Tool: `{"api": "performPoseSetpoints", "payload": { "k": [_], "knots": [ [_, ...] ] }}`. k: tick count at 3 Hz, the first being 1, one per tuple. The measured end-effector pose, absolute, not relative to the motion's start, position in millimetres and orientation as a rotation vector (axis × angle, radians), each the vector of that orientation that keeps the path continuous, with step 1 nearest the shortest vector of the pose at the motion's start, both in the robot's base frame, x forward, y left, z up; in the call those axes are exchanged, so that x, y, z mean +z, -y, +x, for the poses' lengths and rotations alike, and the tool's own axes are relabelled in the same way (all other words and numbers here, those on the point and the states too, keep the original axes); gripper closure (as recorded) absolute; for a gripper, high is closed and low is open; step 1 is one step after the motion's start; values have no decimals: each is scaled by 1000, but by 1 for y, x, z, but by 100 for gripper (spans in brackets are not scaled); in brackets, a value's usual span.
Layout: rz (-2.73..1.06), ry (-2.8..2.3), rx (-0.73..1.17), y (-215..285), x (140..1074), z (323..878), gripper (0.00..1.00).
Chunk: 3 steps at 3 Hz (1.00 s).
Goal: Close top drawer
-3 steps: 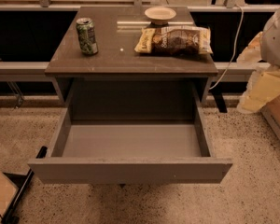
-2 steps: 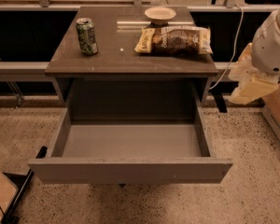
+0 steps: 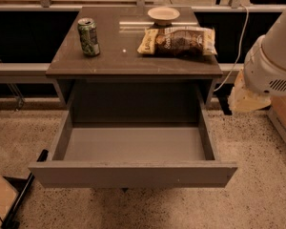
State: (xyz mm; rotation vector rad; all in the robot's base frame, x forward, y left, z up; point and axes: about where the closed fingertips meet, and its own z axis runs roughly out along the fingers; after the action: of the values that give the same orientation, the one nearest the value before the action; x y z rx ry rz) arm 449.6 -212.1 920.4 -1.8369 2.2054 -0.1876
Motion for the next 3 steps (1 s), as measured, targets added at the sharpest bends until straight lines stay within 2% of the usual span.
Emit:
{"api": "performPoseSetpoints", "payload": {
  "k": [1, 3],
  "knots": [
    [-1857, -2223, -147, 208, 908, 446, 100],
    [-1860, -2338, 99, 192, 828, 422, 100]
  ]
}}
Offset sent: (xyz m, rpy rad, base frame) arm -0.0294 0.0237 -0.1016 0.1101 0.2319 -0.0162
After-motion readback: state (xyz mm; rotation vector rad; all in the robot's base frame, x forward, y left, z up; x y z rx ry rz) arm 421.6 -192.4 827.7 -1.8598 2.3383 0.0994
